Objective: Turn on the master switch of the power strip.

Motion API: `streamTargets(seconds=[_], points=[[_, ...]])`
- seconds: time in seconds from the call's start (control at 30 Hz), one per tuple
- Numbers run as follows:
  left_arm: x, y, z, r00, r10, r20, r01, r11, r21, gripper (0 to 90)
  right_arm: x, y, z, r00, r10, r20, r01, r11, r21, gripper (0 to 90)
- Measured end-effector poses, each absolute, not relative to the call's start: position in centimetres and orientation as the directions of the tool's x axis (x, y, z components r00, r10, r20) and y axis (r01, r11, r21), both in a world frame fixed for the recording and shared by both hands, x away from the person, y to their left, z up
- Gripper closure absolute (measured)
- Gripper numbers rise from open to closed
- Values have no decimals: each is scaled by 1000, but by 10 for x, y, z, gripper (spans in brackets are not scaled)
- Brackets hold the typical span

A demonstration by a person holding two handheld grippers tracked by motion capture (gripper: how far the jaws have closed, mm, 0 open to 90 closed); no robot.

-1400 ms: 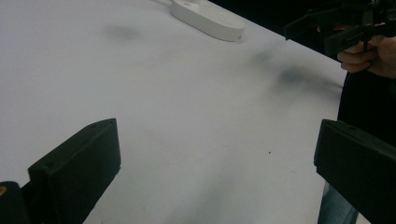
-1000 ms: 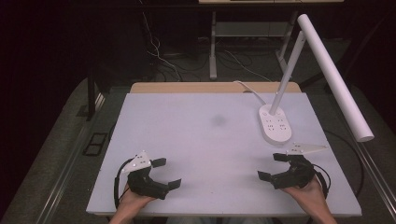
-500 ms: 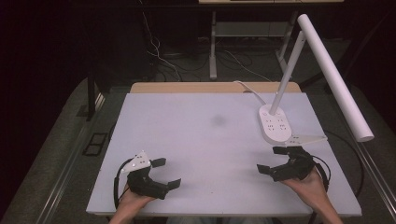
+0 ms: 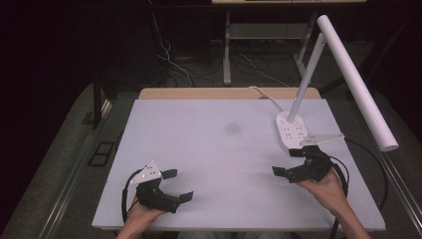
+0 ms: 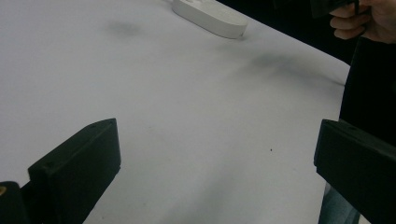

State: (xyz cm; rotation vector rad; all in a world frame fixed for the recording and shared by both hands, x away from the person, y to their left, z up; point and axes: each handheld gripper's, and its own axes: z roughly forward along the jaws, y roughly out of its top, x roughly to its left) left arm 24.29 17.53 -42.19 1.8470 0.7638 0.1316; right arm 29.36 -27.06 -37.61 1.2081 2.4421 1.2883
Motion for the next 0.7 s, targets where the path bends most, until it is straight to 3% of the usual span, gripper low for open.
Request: streamTargets(seconds=[0.7], points=[[243, 175, -423, 785, 559, -267, 446, -211, 870, 0, 322, -257, -353, -684, 705, 188, 573, 360, 736, 1]])
